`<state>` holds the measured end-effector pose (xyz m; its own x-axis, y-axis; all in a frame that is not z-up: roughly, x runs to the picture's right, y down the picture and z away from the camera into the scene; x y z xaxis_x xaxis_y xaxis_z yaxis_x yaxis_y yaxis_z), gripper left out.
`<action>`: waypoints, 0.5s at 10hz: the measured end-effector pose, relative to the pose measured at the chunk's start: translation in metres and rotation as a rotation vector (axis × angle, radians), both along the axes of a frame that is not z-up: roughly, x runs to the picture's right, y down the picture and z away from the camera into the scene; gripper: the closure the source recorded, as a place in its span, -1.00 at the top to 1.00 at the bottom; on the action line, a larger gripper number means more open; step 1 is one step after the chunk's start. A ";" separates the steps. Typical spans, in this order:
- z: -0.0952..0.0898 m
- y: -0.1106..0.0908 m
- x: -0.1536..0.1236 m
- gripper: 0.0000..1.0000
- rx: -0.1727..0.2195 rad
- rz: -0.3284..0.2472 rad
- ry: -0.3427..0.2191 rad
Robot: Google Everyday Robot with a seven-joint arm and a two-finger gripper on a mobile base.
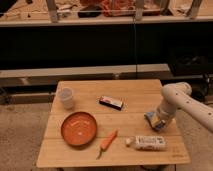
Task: Wipe the white sponge on the table
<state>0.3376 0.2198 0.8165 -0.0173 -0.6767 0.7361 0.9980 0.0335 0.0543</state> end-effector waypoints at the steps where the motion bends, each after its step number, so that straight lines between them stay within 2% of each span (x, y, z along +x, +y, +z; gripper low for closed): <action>1: 0.001 -0.001 0.012 -0.25 0.002 0.024 0.020; 3: 0.004 -0.012 0.022 -0.25 0.016 0.067 0.047; 5: 0.011 -0.033 0.025 -0.25 0.027 0.099 0.067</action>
<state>0.3628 0.1869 0.8280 0.0991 -0.6926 0.7145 0.9913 0.1315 -0.0101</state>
